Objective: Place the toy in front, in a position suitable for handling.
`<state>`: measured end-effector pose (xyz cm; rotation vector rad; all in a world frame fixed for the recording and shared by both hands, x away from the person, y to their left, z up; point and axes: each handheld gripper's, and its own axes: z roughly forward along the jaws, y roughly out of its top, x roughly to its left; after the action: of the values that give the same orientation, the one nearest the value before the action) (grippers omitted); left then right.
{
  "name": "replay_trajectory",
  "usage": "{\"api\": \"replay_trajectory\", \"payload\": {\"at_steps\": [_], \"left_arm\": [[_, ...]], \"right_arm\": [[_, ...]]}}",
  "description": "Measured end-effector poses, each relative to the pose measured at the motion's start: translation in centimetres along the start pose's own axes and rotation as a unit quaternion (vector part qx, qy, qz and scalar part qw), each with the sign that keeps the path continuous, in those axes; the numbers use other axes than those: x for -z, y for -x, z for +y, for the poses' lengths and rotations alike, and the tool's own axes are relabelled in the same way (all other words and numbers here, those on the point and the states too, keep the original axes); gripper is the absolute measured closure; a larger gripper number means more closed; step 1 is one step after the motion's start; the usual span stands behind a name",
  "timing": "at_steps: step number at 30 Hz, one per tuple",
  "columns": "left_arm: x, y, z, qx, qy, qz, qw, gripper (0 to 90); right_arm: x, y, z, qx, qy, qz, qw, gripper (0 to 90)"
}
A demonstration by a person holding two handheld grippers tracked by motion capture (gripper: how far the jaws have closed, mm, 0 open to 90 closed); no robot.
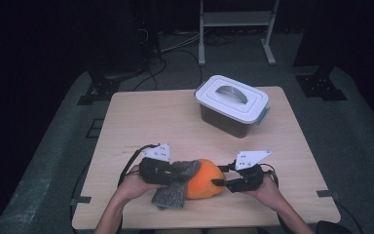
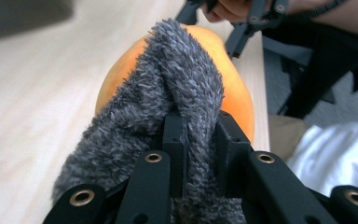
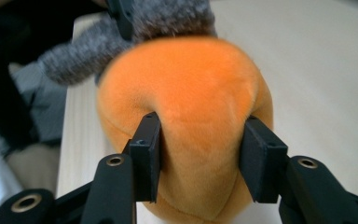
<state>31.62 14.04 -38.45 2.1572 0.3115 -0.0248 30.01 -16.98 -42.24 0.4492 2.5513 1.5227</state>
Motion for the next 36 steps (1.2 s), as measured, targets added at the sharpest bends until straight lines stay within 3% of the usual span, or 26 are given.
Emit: {"api": "replay_trajectory", "payload": {"at_steps": [2, 5, 9, 12, 16, 18, 21, 24, 27, 30, 34, 36], "left_arm": [[0.0, 0.0, 0.1, -0.004, 0.012, 0.006, 0.9999, 76.9], [-0.8, -0.1, -0.2, -0.002, -0.005, 0.015, 0.9999, 76.9], [-1.2, -0.4, -0.8, 0.011, -0.016, 0.012, 0.9997, 76.9], [-1.2, -0.6, -1.1, 0.016, -0.034, 0.015, 0.9992, 76.7], [-1.1, -0.8, -1.4, 0.025, -0.039, 0.01, 0.9989, 76.5], [-1.1, -0.6, -1.0, 0.017, -0.035, 0.006, 0.9992, 76.5], [-1.1, 0.2, -0.2, -0.005, -0.009, -0.009, 0.9999, 76.5], [-1.7, 0.6, 0.5, -0.016, -0.012, -0.003, 0.9998, 76.3], [-2.2, 0.0, 0.1, 0.01, -0.029, 0.011, 0.9995, 76.6], [-1.5, -0.4, -0.3, 0.022, -0.029, 0.024, 0.999, 76.7], [-1.4, -0.3, -0.6, 0.019, -0.03, 0.015, 0.9993, 76.6], [-1.4, -0.2, -0.5, 0.017, -0.033, 0.011, 0.9992, 76.6]], "right_arm": [[-0.1, -0.2, 0.6, 0.028, 0.007, -0.014, 0.9995, 52.6], [-0.8, -0.1, 0.4, 0.033, -0.012, -0.01, 0.9993, 51.9], [-0.9, 0.4, -0.3, 0.041, -0.04, -0.005, 0.9983, 51.3], [-0.5, 0.8, -0.5, 0.03, -0.051, 0.002, 0.9982, 46.4], [-0.6, 1.6, -1.0, -0.013, -0.051, 0.015, 0.9985, 37.2], [-0.7, 1.4, -1.0, -0.002, -0.052, 0.01, 0.9986, 38.0], [-0.8, 1.2, -0.8, 0.007, -0.055, 0.013, 0.9984, 38.3], [-1.0, 1.0, -0.8, 0.004, -0.053, 0.012, 0.9985, 35.9], [-0.9, 1.3, -0.8, -0.012, -0.06, 0.01, 0.9981, 25.9], [-0.8, 1.4, -1.2, -0.027, -0.074, 0.011, 0.9968, 21.5], [-1.3, 1.0, -1.8, -0.029, -0.082, 0.008, 0.9962, 24.9], [-1.4, 0.8, -1.6, -0.025, -0.082, -0.003, 0.9963, 36.6]]}}
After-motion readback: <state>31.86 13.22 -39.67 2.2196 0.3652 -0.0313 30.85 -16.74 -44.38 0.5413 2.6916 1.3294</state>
